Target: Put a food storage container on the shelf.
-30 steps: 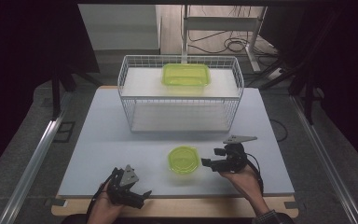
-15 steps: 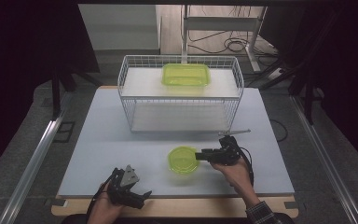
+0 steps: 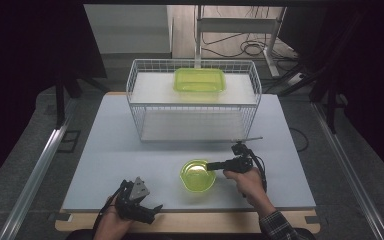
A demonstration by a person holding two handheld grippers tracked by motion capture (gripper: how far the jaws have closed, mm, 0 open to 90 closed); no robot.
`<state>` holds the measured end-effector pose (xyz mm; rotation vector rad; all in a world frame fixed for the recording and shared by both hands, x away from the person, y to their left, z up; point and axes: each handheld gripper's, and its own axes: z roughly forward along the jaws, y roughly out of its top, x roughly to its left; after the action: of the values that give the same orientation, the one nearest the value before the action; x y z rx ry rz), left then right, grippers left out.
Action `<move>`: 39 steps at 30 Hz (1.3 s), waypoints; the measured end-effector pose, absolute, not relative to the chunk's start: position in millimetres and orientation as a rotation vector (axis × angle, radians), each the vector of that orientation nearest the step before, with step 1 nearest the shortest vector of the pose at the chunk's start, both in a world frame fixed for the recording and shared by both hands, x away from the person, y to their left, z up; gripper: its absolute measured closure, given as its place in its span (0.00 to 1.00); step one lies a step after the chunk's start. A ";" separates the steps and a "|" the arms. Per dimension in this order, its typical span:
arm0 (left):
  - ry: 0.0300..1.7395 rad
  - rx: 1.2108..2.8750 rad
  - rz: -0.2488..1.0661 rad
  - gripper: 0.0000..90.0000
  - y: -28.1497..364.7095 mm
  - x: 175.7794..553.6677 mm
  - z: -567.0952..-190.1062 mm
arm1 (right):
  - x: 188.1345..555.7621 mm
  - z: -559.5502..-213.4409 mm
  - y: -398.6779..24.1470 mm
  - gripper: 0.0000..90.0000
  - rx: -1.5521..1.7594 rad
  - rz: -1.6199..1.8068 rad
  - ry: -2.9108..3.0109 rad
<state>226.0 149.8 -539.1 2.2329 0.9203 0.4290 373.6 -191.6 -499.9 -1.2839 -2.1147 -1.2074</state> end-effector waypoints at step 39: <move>0.916 2.232 0.440 0.01 149.8 225.2 -538.1 | 376.8 -438.1 -209.6 0.90 -1.286 -1.445 -2.074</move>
<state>225.2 149.8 -538.1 2.2316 0.9159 0.4402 376.8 -209.6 -438.1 -1.2862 -2.0737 -1.4450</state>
